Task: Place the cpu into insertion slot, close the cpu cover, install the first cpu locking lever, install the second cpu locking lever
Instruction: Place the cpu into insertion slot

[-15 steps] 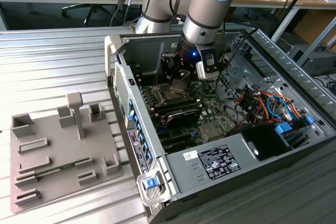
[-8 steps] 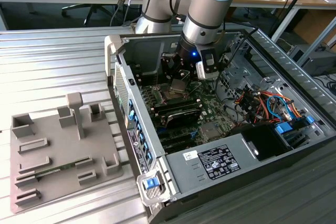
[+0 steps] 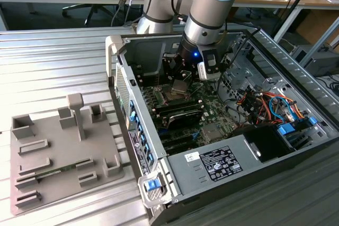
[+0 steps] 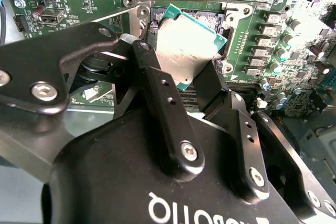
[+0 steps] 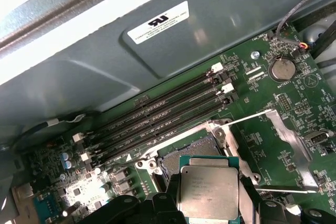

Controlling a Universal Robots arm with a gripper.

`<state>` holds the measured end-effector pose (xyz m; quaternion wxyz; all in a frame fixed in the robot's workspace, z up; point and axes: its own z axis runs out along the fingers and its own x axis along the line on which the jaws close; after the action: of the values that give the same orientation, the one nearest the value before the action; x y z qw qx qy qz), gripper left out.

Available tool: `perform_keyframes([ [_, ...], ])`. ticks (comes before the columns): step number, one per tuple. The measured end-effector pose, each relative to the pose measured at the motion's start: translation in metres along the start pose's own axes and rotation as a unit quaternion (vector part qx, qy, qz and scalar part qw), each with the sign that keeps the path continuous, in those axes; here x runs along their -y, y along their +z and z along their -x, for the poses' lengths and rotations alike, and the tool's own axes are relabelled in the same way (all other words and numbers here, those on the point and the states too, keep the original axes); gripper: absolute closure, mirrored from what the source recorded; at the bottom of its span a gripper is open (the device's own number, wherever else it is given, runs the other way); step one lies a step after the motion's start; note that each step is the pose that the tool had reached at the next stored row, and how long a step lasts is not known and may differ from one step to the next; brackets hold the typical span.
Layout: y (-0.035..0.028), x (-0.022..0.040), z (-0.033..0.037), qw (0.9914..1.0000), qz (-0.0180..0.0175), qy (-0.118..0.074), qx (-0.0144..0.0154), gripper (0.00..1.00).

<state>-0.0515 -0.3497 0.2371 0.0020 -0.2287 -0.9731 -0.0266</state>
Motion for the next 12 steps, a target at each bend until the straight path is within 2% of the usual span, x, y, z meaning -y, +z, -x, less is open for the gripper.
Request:
perform_keyframes([
  [12,0.0000,0.0000,0.0000,0.99998,0.0001,0.006,0.0003,0.47],
])
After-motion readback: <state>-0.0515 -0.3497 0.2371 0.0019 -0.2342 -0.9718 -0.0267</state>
